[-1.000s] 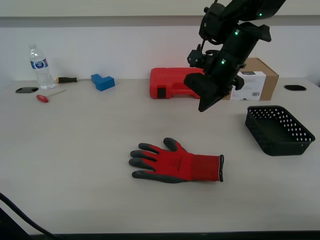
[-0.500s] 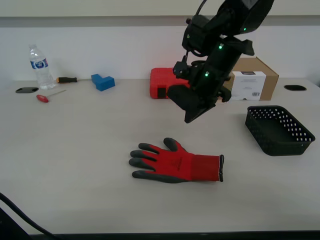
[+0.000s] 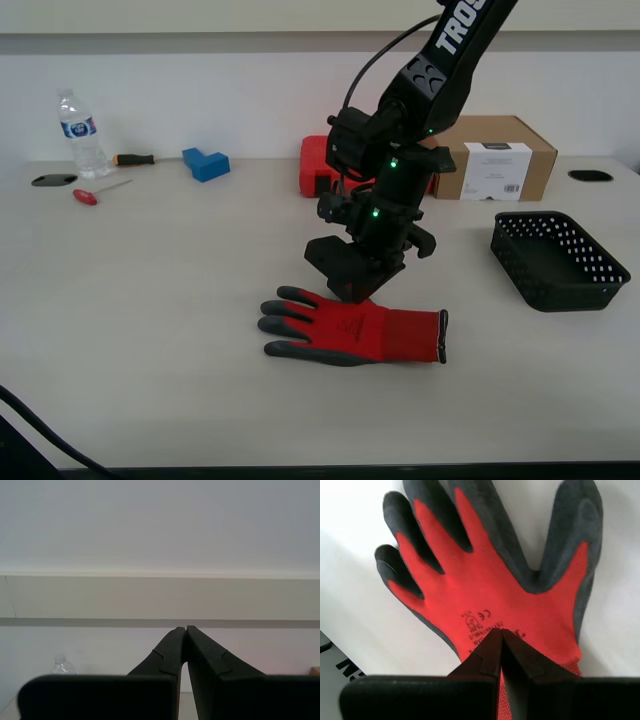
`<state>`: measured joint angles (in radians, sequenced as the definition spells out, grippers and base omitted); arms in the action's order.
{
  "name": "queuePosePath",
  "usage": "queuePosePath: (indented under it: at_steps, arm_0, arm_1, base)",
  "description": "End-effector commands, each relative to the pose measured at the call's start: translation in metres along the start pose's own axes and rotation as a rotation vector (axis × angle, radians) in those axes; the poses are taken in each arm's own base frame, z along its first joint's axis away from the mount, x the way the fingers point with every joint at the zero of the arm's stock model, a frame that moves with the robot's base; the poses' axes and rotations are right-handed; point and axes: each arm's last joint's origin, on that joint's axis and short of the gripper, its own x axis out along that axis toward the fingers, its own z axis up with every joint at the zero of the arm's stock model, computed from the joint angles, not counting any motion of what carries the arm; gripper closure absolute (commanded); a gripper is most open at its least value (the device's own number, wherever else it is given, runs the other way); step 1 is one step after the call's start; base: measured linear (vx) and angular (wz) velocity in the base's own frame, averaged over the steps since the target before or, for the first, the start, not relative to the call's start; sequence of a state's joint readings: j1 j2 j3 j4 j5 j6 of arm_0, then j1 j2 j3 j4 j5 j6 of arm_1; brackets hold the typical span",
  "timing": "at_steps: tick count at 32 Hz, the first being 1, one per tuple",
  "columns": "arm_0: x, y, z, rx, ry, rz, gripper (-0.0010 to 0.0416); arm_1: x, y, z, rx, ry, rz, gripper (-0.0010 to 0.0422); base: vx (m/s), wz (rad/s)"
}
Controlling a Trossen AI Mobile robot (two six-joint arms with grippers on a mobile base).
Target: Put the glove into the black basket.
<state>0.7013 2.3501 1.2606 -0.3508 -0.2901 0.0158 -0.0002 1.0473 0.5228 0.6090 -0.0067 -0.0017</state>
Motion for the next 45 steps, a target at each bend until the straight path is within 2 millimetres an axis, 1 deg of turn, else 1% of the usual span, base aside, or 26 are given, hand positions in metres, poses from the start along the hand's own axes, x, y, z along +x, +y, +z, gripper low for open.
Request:
queuePosePath:
  at_steps: [1, 8, 12, 13, 15, 16, 17, 19, 20, 21, 24, 27, 28, 31, 33, 35, 38, 39, 41, 42, 45]
  arm_0:
    - [-0.002, 0.000, 0.003, -0.001, -0.013, -0.008, 0.0405]
    - [-0.001, -0.002, 0.003, -0.018, -0.011, -0.009, 0.0403]
    - [0.000, -0.006, -0.001, -0.016, -0.003, -0.014, 0.0401]
    - [0.001, -0.008, -0.004, -0.016, 0.000, -0.014, 0.0393]
    - [0.001, -0.012, -0.007, -0.005, 0.006, -0.016, 0.0357]
    - [0.002, -0.014, -0.010, 0.002, 0.011, -0.018, 0.0332]
    - [0.003, -0.016, -0.014, 0.003, 0.020, -0.031, 0.0293]
    - [0.004, -0.017, -0.016, -0.017, 0.028, -0.062, 0.0269]
    - [0.005, -0.019, -0.019, -0.082, 0.037, -0.117, 0.0234]
    - [0.006, -0.019, -0.020, -0.103, 0.042, -0.119, 0.0219]
    - [0.007, -0.020, -0.023, -0.103, 0.050, -0.136, 0.0191]
    - [0.013, -0.022, -0.024, -0.103, 0.061, -0.142, 0.0183]
    - [0.023, -0.024, -0.026, -0.096, 0.087, -0.113, 0.0183]
    - [0.039, -0.026, -0.032, -0.088, 0.122, -0.047, 0.0192]
    - [0.042, -0.027, -0.033, -0.088, 0.128, -0.046, 0.0198]
    - [0.049, -0.028, -0.035, -0.085, 0.139, -0.045, 0.0216]
    - [0.049, -0.028, -0.034, -0.088, 0.131, -0.050, 0.0242]
    - [0.049, -0.028, -0.034, -0.088, 0.129, -0.049, 0.0272]
    - [0.049, -0.028, -0.034, -0.088, 0.129, -0.049, 0.0303]
    - [0.049, -0.028, -0.034, -0.089, 0.128, -0.049, 0.0354]
    - [0.049, -0.028, -0.034, -0.090, 0.128, -0.049, 0.0410]
  arm_1:
    - [0.000, 0.000, 0.001, -0.001, -0.006, 0.000, 0.0412]
    - [0.000, 0.000, 0.001, 0.000, -0.006, 0.000, 0.0412]
    - [0.000, 0.000, 0.001, 0.000, -0.006, 0.000, 0.0412]
    - [0.000, 0.000, 0.001, 0.000, -0.006, 0.000, 0.0412]
    - [0.000, 0.000, 0.001, -0.001, -0.006, 0.000, 0.0412]
    - [0.000, 0.000, 0.001, 0.000, -0.006, 0.000, 0.0412]
    - [0.000, 0.000, 0.001, 0.000, -0.006, 0.000, 0.0412]
    - [0.000, 0.000, 0.001, 0.000, -0.006, 0.000, 0.0412]
    - [0.000, 0.000, 0.001, 0.000, -0.006, 0.000, 0.0412]
    - [0.000, 0.000, 0.001, 0.000, -0.006, 0.000, 0.0412]
    - [0.000, 0.000, 0.001, 0.000, -0.006, 0.000, 0.0412]
    - [0.000, 0.000, 0.001, 0.000, -0.006, 0.000, 0.0412]
    - [0.000, 0.000, 0.001, 0.000, -0.005, 0.000, 0.0412]
    - [0.000, 0.000, 0.001, 0.000, -0.006, 0.000, 0.0412]
    - [0.000, 0.000, 0.001, 0.000, -0.006, 0.000, 0.0412]
    - [0.000, 0.000, 0.001, 0.000, -0.006, 0.000, 0.0412]
    - [0.000, 0.000, 0.001, 0.000, -0.006, 0.000, 0.0412]
    - [0.000, 0.000, 0.001, 0.000, -0.006, 0.000, 0.0412]
    - [0.000, 0.000, 0.001, 0.000, -0.006, 0.000, 0.0412]
    - [0.000, 0.000, 0.001, 0.000, -0.006, 0.000, 0.0412]
    - [0.000, 0.000, 0.001, 0.000, -0.006, 0.000, 0.0412]
  base:
    - [0.000, 0.000]
    - [0.000, 0.000]
    - [0.000, 0.000]
    - [0.000, 0.000]
    - [0.000, 0.000]
    - [0.000, 0.000]
    - [0.000, 0.000]
    - [0.000, 0.000]
    - [0.000, 0.000]
    - [0.000, 0.000]
    - [0.000, 0.000]
    - [0.000, 0.000]
    - [0.000, 0.000]
    - [0.000, 0.000]
    - [0.000, 0.000]
    - [0.000, 0.000]
    - [0.000, 0.000]
    - [0.000, 0.000]
    - [0.000, 0.000]
    - [0.000, 0.000]
    - [0.000, 0.000]
